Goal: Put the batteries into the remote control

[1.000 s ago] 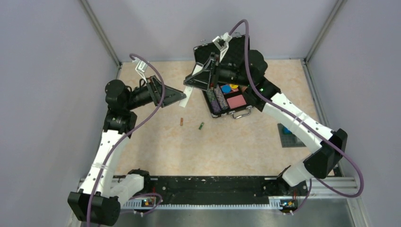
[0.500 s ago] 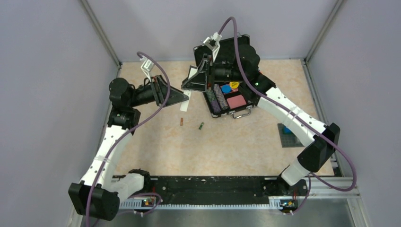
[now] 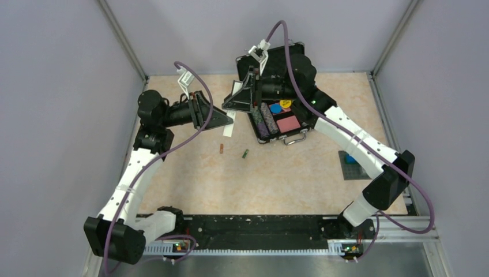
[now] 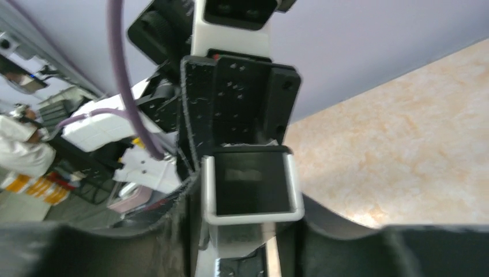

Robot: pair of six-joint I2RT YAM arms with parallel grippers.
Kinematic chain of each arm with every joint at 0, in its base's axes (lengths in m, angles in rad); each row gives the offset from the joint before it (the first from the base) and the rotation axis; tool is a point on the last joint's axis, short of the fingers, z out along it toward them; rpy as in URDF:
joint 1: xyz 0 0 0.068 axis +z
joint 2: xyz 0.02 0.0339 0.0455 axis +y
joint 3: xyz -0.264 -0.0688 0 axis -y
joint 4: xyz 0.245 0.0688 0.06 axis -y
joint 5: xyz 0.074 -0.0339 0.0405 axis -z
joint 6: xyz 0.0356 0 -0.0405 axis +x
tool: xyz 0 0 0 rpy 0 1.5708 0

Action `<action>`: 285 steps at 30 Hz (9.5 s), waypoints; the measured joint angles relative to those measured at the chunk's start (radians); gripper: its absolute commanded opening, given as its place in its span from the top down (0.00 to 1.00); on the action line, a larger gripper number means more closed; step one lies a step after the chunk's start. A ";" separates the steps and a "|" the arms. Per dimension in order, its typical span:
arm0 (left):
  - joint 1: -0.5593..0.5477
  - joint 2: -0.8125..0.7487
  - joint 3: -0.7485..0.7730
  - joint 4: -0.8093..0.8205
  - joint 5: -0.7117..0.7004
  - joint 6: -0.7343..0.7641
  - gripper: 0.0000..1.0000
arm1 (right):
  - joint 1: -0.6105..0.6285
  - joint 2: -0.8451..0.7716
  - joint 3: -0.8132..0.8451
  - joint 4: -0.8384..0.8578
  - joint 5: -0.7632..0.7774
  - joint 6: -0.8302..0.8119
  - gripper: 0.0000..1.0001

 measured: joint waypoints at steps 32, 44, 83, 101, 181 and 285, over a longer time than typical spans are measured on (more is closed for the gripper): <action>-0.023 -0.068 -0.095 0.282 -0.291 -0.182 1.00 | 0.006 -0.072 -0.217 0.388 0.298 0.344 0.59; -0.025 -0.059 -0.048 0.153 -0.267 -0.092 0.34 | 0.002 -0.074 -0.160 0.287 0.218 0.203 0.98; -0.058 0.068 0.303 -0.650 0.055 0.668 0.39 | 0.088 -0.065 0.085 -0.719 0.121 -0.870 0.99; -0.074 0.075 0.290 -0.809 0.064 0.933 0.42 | 0.092 -0.006 0.151 -0.788 0.080 -0.838 1.00; -0.034 -0.095 0.088 0.007 -0.108 0.408 1.00 | -0.138 -0.269 -0.611 0.635 0.149 0.879 0.17; 0.103 -0.039 0.099 -0.010 0.013 0.500 1.00 | -0.117 -0.141 -0.499 0.363 0.082 0.790 0.43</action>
